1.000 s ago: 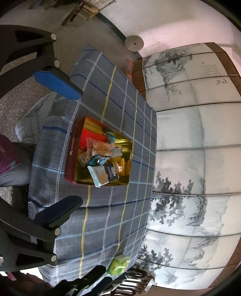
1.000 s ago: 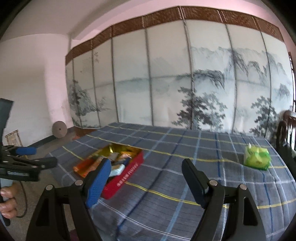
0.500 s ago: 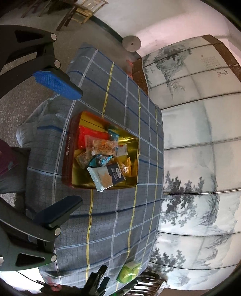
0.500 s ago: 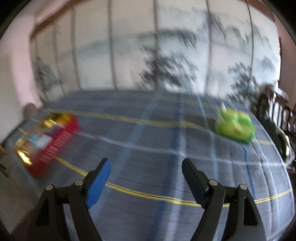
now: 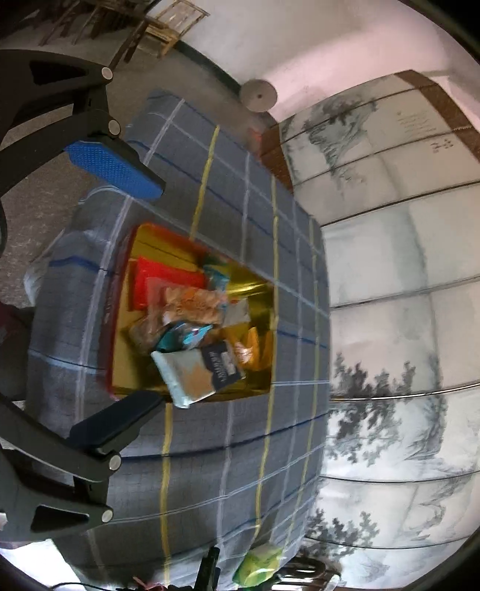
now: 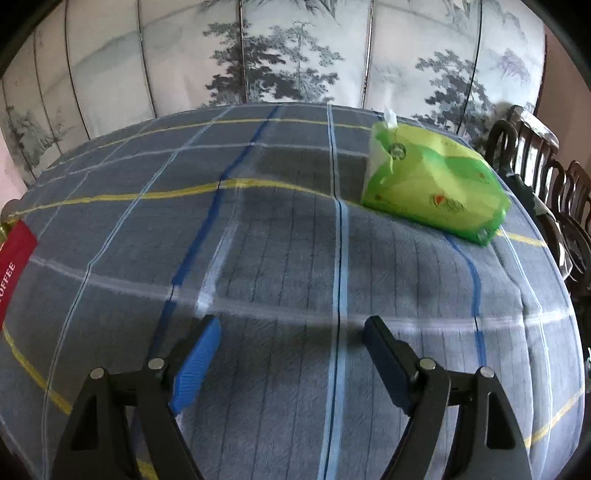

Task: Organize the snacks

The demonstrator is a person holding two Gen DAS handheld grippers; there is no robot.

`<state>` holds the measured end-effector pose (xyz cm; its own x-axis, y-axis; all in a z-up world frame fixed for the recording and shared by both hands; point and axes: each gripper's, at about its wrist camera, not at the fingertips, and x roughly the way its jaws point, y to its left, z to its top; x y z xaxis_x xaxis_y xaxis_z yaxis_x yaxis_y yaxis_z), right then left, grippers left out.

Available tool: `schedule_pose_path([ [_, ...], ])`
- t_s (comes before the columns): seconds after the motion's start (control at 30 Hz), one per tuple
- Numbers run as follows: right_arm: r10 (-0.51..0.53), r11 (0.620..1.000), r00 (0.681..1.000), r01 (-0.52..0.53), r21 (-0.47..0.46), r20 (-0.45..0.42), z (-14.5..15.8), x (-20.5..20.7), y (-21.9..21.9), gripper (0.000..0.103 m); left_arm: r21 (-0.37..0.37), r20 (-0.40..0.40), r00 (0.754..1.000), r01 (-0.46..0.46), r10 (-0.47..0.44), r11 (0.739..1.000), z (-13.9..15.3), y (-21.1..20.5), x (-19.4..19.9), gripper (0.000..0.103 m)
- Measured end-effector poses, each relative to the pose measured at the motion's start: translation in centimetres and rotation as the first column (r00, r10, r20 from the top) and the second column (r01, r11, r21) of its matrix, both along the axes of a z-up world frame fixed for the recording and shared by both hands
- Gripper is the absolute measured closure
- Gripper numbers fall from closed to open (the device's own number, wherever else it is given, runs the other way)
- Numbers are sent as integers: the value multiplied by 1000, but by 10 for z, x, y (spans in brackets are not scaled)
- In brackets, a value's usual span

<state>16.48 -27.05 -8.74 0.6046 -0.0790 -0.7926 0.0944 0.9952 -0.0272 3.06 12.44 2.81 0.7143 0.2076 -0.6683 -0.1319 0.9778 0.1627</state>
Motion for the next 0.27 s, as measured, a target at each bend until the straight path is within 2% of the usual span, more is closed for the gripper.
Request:
schedule_pose_path([
  [0.07,9,1000,1000,-9,-8,3,0,12,-2,20,-9,-7,1000,4,-5,1000,-1,3,2,0],
  [0.13,20,1000,1000,-20,12,-6,-3,25,-8,14,-19,-5,1000,6,-6,1000,0,4,0,0],
  [0.17,18,1000,1000,-18,13,-16,-4,31,-11,5,-22,-9,1000,7,-7,1000,0,6,1,0],
  [0.2,16,1000,1000,-15,18,-23,-5,37,-15,0,-24,-24,1000,4,-5,1000,-1,8,2,0],
  [0.27,21,1000,1000,-20,19,-24,-2,40,-18,0,-41,-46,999,1,-3,999,-1,13,3,0],
])
